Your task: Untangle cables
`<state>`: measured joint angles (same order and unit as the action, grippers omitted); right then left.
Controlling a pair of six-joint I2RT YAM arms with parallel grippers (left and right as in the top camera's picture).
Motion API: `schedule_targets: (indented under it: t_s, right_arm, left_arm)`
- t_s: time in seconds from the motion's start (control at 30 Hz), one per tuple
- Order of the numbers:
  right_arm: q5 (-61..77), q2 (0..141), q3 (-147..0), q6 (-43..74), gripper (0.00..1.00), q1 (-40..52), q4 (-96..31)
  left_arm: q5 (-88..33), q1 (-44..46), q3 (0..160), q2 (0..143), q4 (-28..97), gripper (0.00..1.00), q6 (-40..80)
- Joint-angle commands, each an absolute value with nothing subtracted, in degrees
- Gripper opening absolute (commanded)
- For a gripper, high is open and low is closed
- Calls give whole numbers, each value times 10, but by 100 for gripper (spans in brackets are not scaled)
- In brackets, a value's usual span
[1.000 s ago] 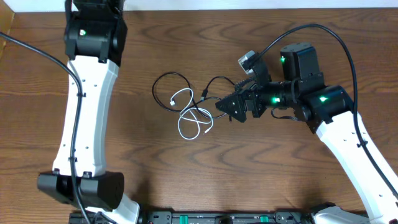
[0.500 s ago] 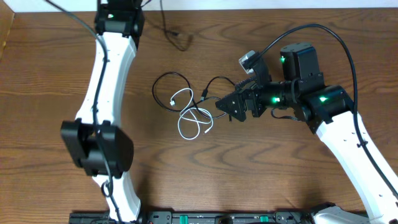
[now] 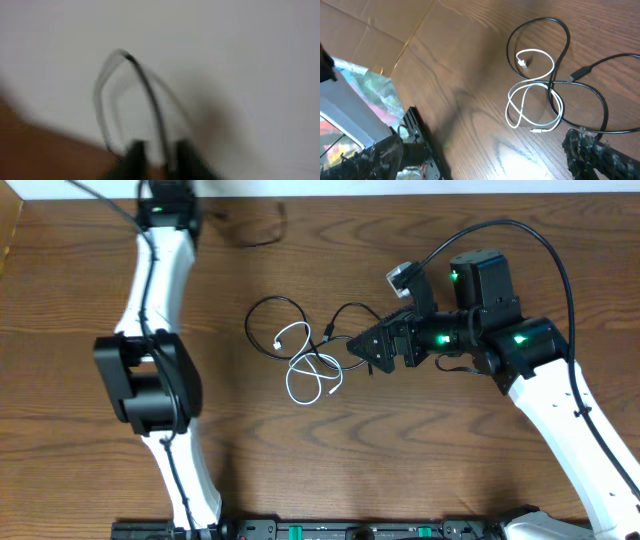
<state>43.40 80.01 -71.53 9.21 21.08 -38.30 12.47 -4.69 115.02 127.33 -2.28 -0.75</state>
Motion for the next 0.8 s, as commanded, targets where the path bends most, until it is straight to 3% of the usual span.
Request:
schedule_targets:
  t_s: [0.0, 0.3, 0.6, 0.77]
  right_arm:
    - [419, 801, -719, 107, 99, 211, -383]
    - [389, 801, -719, 107, 100, 211, -378]
    - [389, 801, -719, 107, 99, 211, -375]
    - [389, 801, -719, 107, 99, 211, -378]
  left_arm:
    - [211, -115, 1158, 1309, 9, 97, -49]
    - [176, -183, 1157, 1313, 127, 98, 16]
    - [-39, -165, 1157, 1312, 191, 98, 16]
    - [-65, -154, 1152, 1317, 234, 93, 16]
